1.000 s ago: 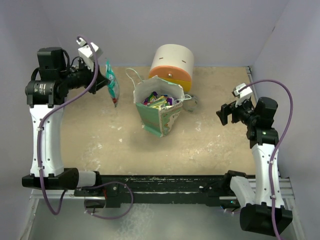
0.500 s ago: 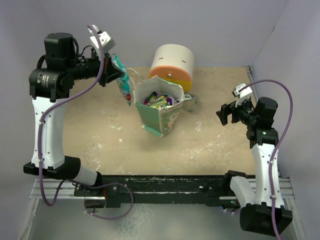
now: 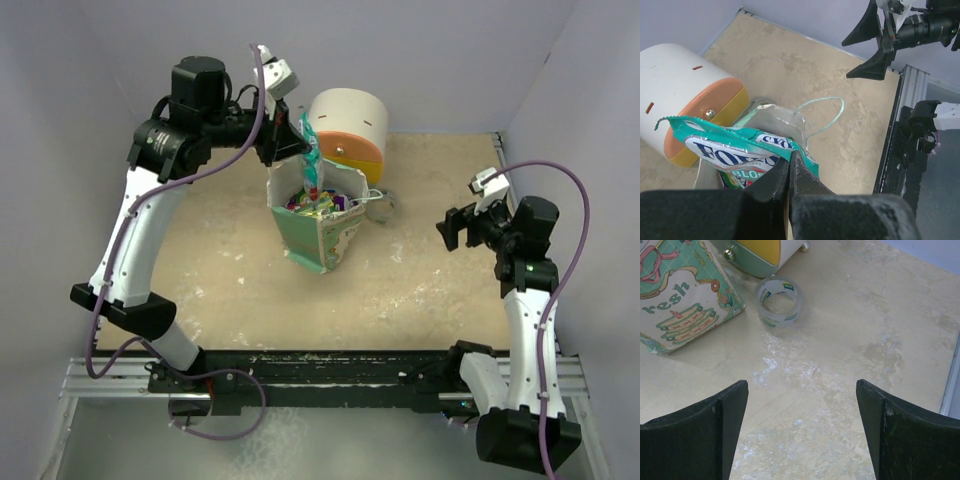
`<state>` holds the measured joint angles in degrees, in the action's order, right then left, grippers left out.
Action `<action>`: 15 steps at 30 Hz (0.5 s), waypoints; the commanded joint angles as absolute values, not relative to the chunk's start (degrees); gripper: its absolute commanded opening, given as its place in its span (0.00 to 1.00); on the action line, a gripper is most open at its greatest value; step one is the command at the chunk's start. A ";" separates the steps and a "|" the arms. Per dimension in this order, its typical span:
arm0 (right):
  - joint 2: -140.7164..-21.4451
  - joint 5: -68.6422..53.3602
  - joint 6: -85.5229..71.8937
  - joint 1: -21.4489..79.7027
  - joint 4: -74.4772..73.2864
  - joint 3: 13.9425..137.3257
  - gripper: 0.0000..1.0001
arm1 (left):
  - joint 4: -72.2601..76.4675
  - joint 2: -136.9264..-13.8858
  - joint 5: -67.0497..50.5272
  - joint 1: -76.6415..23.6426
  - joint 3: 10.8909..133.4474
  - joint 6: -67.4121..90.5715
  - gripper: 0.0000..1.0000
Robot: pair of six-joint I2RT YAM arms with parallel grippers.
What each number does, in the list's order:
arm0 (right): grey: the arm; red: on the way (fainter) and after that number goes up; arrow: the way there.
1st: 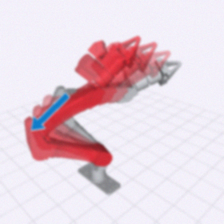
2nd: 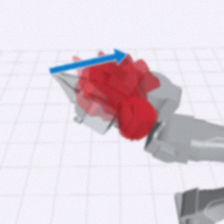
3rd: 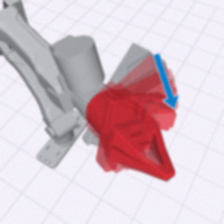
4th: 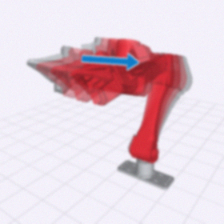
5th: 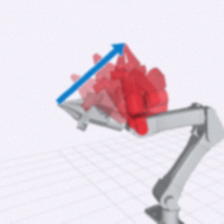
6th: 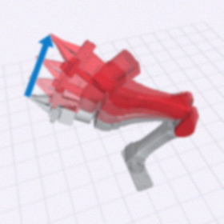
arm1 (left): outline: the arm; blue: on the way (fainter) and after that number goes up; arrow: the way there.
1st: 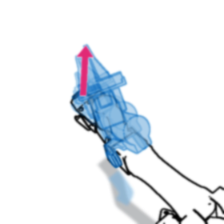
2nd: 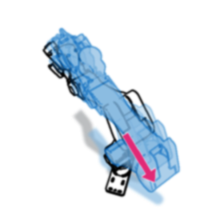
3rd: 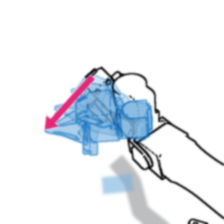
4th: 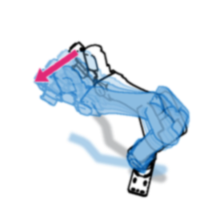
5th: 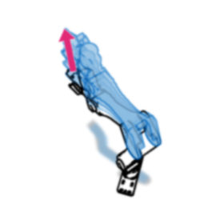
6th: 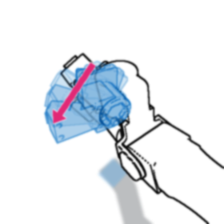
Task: Place the snacks into the paper bag
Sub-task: Place the snack in the paper bag.
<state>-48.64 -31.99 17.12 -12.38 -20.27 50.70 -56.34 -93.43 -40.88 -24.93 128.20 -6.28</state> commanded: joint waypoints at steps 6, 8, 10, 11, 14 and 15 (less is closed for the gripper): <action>-48.95 -31.79 16.28 -13.91 -18.90 50.88 0.91 | -28.77 -88.74 -36.69 -26.72 114.06 11.89 0.00; -48.90 -31.98 16.20 -14.18 -18.90 50.81 0.91 | -25.98 -88.80 -36.21 -27.04 112.66 15.01 0.00; -48.80 -32.14 16.23 -14.39 -18.90 50.80 0.91 | -23.36 -88.66 -35.33 -27.32 110.88 17.44 0.00; -48.74 -32.24 16.21 -14.47 -18.82 50.73 0.91 | -21.72 -88.33 -34.74 -27.34 109.69 18.36 0.00; -48.31 -32.46 16.18 -14.67 -18.81 50.56 0.91 | -19.14 -87.56 -32.46 -27.63 106.90 20.61 0.00; -48.13 -32.63 16.10 -14.71 -18.73 50.47 0.91 | -19.25 -87.54 -31.70 -27.68 106.64 21.28 0.00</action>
